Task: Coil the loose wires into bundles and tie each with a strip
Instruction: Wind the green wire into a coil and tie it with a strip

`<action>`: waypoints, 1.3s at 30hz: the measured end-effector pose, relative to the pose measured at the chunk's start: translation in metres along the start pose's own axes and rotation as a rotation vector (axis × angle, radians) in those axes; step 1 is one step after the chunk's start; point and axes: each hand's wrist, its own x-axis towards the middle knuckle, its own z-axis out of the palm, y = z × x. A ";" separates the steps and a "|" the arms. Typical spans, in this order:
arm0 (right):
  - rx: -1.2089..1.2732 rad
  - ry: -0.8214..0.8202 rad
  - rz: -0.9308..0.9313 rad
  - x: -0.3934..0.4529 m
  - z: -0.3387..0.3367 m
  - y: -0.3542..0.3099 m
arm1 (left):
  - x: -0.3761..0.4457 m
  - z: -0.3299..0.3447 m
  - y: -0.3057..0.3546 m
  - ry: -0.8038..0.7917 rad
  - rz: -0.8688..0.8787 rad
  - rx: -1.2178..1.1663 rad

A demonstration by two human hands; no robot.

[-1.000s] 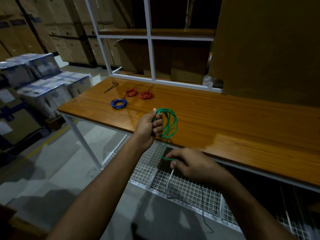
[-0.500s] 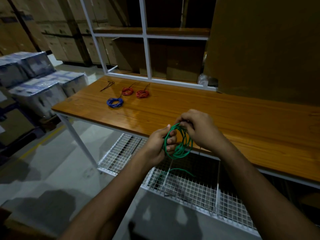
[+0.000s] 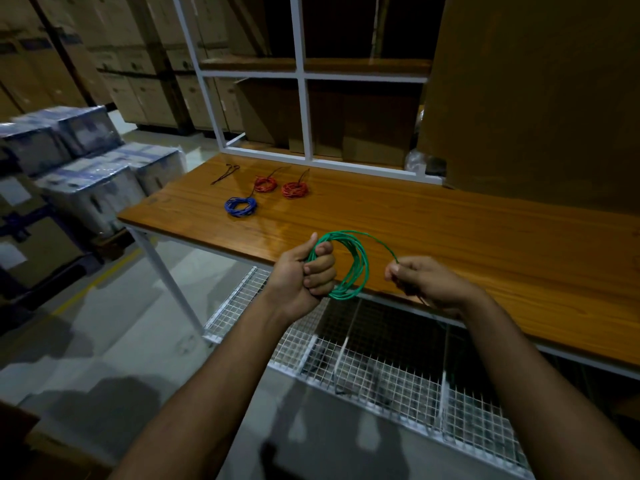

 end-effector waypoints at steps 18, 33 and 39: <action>-0.989 0.015 -0.474 -0.042 0.113 -0.078 | 0.017 -0.021 0.017 0.249 0.111 0.266; -0.949 0.484 -0.368 0.003 0.077 -0.096 | -0.009 -0.044 0.007 0.030 -0.142 0.199; -0.876 0.313 -0.171 0.029 0.087 -0.071 | -0.019 -0.047 0.029 -0.058 -0.198 0.133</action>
